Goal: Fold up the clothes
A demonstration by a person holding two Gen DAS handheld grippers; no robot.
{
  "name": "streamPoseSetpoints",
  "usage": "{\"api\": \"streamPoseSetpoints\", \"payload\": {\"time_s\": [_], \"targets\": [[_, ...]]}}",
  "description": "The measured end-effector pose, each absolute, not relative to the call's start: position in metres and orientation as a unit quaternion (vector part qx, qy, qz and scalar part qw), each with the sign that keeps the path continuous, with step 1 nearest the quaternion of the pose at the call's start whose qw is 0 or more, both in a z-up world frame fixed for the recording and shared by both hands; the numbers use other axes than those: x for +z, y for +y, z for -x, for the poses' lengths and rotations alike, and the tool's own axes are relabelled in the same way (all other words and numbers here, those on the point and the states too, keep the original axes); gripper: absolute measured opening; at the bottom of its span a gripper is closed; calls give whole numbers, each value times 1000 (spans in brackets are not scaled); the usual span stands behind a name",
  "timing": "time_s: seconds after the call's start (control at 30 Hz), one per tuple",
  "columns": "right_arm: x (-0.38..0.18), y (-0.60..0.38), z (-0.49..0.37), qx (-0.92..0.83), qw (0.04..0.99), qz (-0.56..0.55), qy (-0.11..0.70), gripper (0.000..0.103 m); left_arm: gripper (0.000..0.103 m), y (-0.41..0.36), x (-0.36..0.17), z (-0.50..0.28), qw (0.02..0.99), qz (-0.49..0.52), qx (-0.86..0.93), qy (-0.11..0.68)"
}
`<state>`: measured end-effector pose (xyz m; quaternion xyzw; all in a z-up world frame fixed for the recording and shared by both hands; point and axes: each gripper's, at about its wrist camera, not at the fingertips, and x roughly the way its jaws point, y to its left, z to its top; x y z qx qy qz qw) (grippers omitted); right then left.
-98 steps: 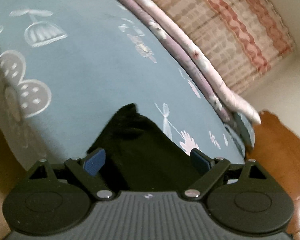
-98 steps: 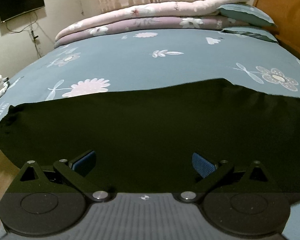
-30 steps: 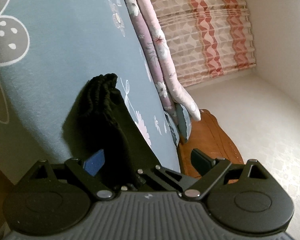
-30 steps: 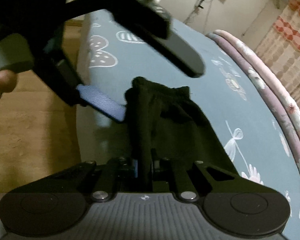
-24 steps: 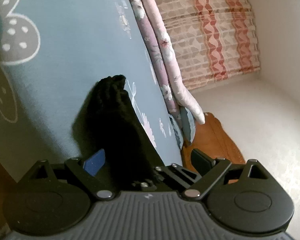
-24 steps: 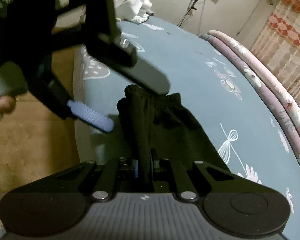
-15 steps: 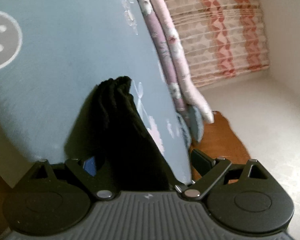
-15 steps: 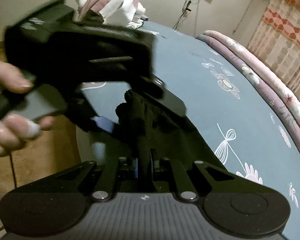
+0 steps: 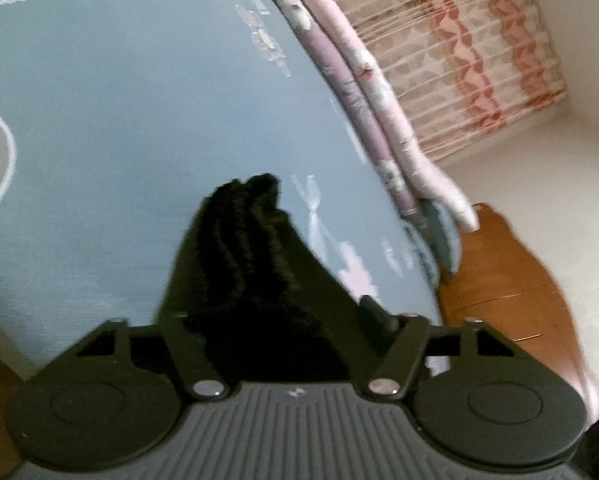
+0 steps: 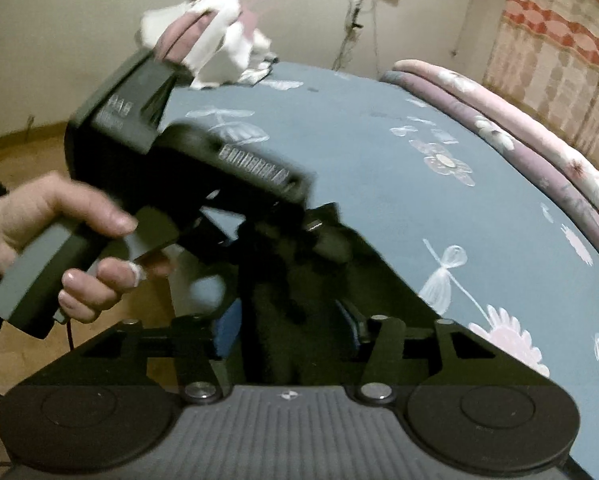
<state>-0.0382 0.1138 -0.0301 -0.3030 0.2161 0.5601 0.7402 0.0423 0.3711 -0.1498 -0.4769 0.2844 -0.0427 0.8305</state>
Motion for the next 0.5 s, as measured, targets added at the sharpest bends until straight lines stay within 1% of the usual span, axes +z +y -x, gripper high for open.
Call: {"api": "streamPoseSetpoints", "payload": {"time_s": [0.03,0.1,0.17,0.2,0.27,0.3,0.33,0.47,0.5], "targets": [[-29,108,33,556,744,298,219,61,51,370,-150,-42,834,468,-35,292],[-27,95,24,547,753,289,224,63,44,368,-149,-41,839,452,-20,303],[-25,83,15,538,761,280,229,65,42,368,-149,-40,841,446,-16,307],[-25,77,10,534,765,275,232,67,39,367,-147,-39,842,441,-12,311],[-23,64,1,525,773,265,237,70,28,366,-145,-38,844,431,-3,319],[-22,58,-4,520,777,261,240,71,26,365,-144,-38,845,426,2,323],[-21,52,-9,516,781,256,242,72,24,363,-139,-38,848,418,3,324],[-17,27,-28,497,796,236,252,77,24,351,-119,-37,860,387,7,331],[-16,21,-32,492,800,232,255,82,24,349,-115,-36,863,380,8,333]]}}
